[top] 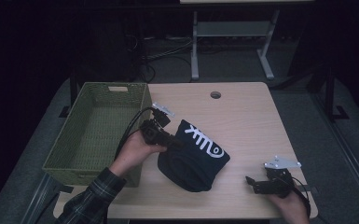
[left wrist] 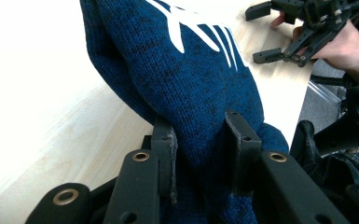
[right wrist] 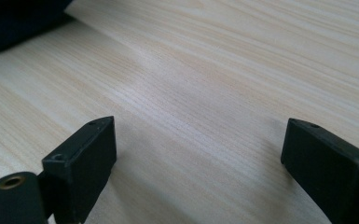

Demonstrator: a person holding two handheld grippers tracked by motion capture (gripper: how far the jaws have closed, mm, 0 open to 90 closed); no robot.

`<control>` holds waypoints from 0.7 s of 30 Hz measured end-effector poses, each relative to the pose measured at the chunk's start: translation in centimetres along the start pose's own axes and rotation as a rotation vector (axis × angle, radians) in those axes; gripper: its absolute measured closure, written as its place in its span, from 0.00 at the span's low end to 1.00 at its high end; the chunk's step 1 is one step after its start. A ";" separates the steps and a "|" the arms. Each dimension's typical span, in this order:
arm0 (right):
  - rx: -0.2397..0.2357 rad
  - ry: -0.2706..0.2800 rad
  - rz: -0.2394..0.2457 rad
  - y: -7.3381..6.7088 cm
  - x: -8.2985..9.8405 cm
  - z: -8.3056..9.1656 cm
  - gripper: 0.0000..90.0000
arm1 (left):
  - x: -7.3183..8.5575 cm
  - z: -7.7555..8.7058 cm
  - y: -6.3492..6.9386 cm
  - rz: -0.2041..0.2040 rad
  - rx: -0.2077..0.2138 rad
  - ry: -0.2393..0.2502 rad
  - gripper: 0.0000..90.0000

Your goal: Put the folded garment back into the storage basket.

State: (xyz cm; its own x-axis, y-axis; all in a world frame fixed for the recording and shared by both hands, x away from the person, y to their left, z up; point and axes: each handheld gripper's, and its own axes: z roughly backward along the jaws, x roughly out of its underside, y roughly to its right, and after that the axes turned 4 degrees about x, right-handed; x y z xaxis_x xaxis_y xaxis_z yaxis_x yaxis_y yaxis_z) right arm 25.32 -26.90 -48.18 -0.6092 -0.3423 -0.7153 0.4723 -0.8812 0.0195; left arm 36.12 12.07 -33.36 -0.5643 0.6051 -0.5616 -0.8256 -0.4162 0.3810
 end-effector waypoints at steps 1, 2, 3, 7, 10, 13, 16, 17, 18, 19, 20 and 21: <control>0.000 0.000 0.000 0.0 0.0 0.0 0.11 | -0.1 0.4 0.1 -0.002 -0.002 0.002 0.77; 0.000 0.000 0.000 0.0 0.0 0.0 0.11 | -0.2 0.7 0.1 -0.003 -0.005 0.005 0.77; 0.000 0.000 0.000 0.0 0.0 0.0 0.11 | -0.3 0.9 0.2 -0.007 -0.007 0.004 0.77; 0.000 0.000 -0.001 0.0 0.0 0.0 0.11 | -0.7 2.4 0.5 -0.015 -0.017 0.017 0.77; -0.001 0.000 0.000 0.0 0.0 0.0 0.11 | -0.9 3.4 0.7 -0.025 -0.026 0.024 0.77; -0.001 0.000 -0.001 0.0 0.0 0.0 0.11 | -1.1 4.4 0.8 -0.028 -0.031 0.031 0.77; 0.000 -0.001 -0.001 0.0 0.0 0.0 0.11 | -1.2 5.3 0.9 -0.030 -0.033 0.036 0.77; 0.001 -0.001 0.000 0.0 0.0 0.0 0.11 | -1.2 5.7 0.9 -0.027 -0.033 0.038 0.77; 0.000 0.000 -0.001 0.0 0.0 0.0 0.11 | -1.2 6.1 1.0 -0.026 -0.035 0.043 0.77; 0.000 0.000 -0.001 0.0 0.0 0.0 0.11 | -1.3 6.4 1.0 -0.025 -0.038 0.048 0.77; 0.001 0.000 -0.001 0.0 0.0 0.0 0.11 | -1.3 6.7 1.1 -0.023 -0.040 0.049 0.77; 0.000 0.000 -0.001 0.0 0.0 0.0 0.11 | -1.3 7.1 1.1 -0.022 -0.044 0.053 0.77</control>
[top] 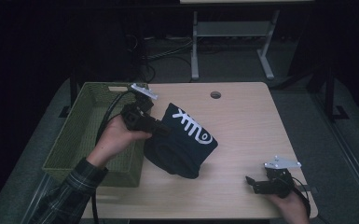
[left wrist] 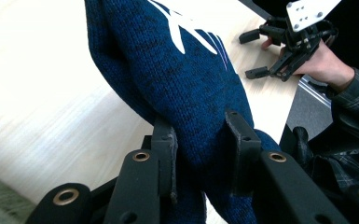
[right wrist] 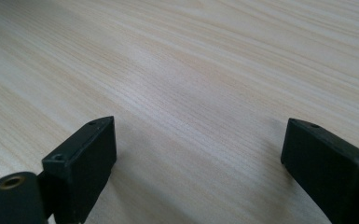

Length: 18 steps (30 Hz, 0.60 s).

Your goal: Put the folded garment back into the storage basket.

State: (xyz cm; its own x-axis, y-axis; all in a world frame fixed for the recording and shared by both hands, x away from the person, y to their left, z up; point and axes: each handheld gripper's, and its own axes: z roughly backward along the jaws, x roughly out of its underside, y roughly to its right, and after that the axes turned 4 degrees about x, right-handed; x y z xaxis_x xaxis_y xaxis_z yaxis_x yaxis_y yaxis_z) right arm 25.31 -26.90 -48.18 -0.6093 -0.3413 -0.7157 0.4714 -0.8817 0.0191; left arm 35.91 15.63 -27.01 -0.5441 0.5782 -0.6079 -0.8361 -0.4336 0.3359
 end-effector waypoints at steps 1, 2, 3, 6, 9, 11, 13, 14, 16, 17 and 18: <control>0.000 0.000 0.000 0.0 0.0 0.0 0.11 | 0.0 0.4 0.0 -0.002 -0.006 0.001 0.77; 0.000 0.000 0.000 0.0 0.0 0.0 0.11 | -0.1 0.7 0.0 -0.003 -0.012 0.001 0.77; 0.000 0.000 0.000 0.0 0.0 0.0 0.11 | -0.1 1.1 0.0 -0.001 -0.017 0.003 0.77; 0.000 0.000 0.000 0.0 0.0 0.0 0.11 | -0.1 2.2 -0.1 -0.001 -0.031 0.010 0.77; 0.000 0.000 0.000 0.0 0.0 0.0 0.11 | -0.1 3.4 -0.2 0.006 -0.045 0.020 0.77; 0.000 0.000 0.000 0.0 0.0 0.0 0.11 | 0.0 4.2 -0.4 0.010 -0.054 0.030 0.77; 0.000 0.000 -0.001 0.0 0.0 0.0 0.11 | 0.1 4.9 -0.5 0.016 -0.063 0.036 0.77; 0.000 0.000 -0.001 0.0 0.0 0.0 0.11 | 0.1 5.2 -0.5 0.019 -0.067 0.041 0.77; 0.000 0.000 -0.001 0.0 0.0 0.0 0.11 | 0.2 5.7 -0.6 0.020 -0.072 0.048 0.77; 0.000 0.000 0.000 0.0 0.0 0.0 0.11 | 0.3 6.1 -0.6 0.023 -0.077 0.051 0.77; 0.000 0.000 0.000 0.0 0.0 0.0 0.11 | 0.3 6.4 -0.6 0.026 -0.076 0.053 0.77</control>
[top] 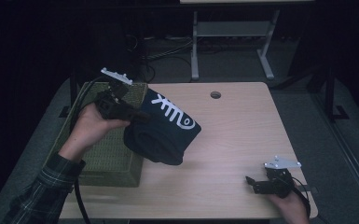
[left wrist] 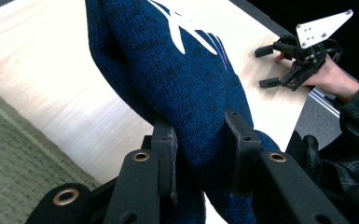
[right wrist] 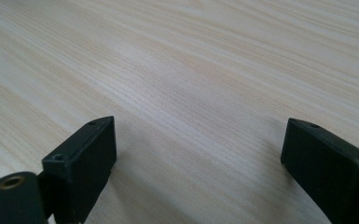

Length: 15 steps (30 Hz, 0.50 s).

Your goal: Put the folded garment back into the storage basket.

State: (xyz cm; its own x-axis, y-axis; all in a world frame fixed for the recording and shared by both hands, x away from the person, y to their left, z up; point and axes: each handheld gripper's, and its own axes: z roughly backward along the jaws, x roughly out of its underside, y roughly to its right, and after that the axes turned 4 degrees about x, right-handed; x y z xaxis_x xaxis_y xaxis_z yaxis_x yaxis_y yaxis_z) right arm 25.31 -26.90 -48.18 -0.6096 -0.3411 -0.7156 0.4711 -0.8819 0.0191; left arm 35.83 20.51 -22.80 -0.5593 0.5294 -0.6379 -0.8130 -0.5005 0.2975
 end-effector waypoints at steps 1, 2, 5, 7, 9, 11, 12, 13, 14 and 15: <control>0.000 0.000 0.000 0.0 0.0 0.0 0.11 | 0.0 0.3 0.0 0.000 -0.004 0.004 0.77; 0.000 0.000 0.000 0.0 0.0 0.0 0.11 | 0.0 0.6 -0.1 0.003 -0.004 0.008 0.77; 0.000 0.000 0.000 0.0 0.0 0.0 0.11 | 0.0 1.5 -0.1 0.006 -0.011 0.020 0.77; 0.002 0.000 0.001 0.0 0.0 0.0 0.11 | 0.0 2.2 -0.2 0.008 -0.014 0.029 0.77; 0.002 0.001 -0.001 0.0 0.0 0.0 0.11 | 0.0 2.8 -0.2 0.013 -0.020 0.039 0.77; 0.001 0.001 -0.003 0.0 0.0 0.0 0.11 | 0.1 3.4 -0.3 0.014 -0.028 0.048 0.77; 0.001 0.001 -0.003 0.0 0.0 0.0 0.11 | 0.1 3.7 -0.3 0.014 -0.032 0.048 0.77; 0.001 0.001 -0.003 0.0 0.0 0.0 0.11 | 0.2 3.9 -0.4 0.017 -0.035 0.051 0.77; 0.001 0.001 -0.003 0.0 0.0 0.0 0.11 | 0.2 4.2 -0.4 0.020 -0.040 0.053 0.77; 0.001 0.001 -0.003 0.0 0.0 0.0 0.11 | 0.3 4.6 -0.5 0.024 -0.044 0.057 0.77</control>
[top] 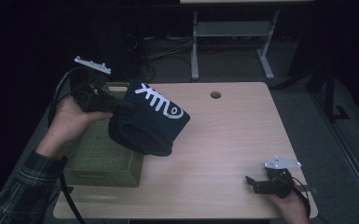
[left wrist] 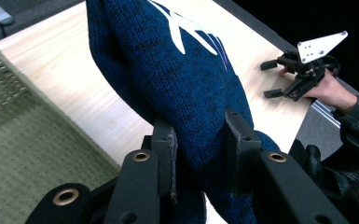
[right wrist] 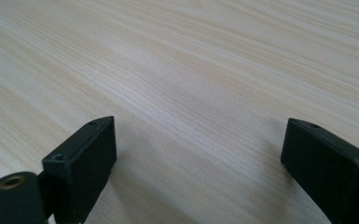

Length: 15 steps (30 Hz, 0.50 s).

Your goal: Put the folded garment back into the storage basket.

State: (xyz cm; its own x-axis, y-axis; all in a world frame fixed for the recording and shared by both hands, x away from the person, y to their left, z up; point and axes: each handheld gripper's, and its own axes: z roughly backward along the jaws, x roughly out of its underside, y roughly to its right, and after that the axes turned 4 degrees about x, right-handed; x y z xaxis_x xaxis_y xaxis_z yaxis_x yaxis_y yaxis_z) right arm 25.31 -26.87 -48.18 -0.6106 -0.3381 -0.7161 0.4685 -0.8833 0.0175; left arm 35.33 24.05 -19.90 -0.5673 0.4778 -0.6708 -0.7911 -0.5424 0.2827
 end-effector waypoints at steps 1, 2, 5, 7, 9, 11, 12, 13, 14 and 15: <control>0.000 0.000 0.000 0.0 0.0 0.0 0.11 | 0.1 0.3 -0.1 0.002 -0.006 0.001 0.77; 0.000 0.000 0.000 0.0 0.0 0.0 0.11 | 0.1 0.6 -0.2 0.003 -0.011 0.002 0.77; 0.000 0.000 0.000 0.0 0.0 0.0 0.11 | 0.4 1.4 -0.6 0.016 -0.025 0.011 0.77; 0.000 0.000 0.000 0.0 0.0 0.0 0.11 | 0.7 2.0 -0.9 0.027 -0.037 0.016 0.77; 0.000 0.000 0.000 0.0 0.0 0.0 0.11 | 1.0 2.6 -1.1 0.037 -0.048 0.023 0.77; 0.000 0.000 0.000 0.0 0.0 0.0 0.11 | 1.2 3.3 -1.4 0.046 -0.059 0.031 0.77; 0.000 0.000 0.000 0.0 0.0 0.0 0.11 | 1.4 3.6 -1.6 0.050 -0.063 0.038 0.77; 0.000 0.000 0.000 0.0 0.0 0.0 0.11 | 1.5 4.0 -1.7 0.054 -0.068 0.044 0.77; 0.001 0.000 0.000 0.0 0.0 0.0 0.11 | 1.6 4.3 -1.9 0.057 -0.070 0.048 0.77; 0.001 0.000 0.000 0.0 0.0 0.0 0.11 | 1.8 4.6 -2.0 0.066 -0.075 0.055 0.77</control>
State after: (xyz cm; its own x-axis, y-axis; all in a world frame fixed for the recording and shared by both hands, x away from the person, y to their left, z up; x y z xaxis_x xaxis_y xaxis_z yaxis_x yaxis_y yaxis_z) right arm 25.32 -26.88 -48.18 -0.6105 -0.3380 -0.7163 0.4679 -0.8836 0.0182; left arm 34.86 29.17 -18.56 -0.6025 0.4014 -0.6898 -0.7317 -0.6230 0.2765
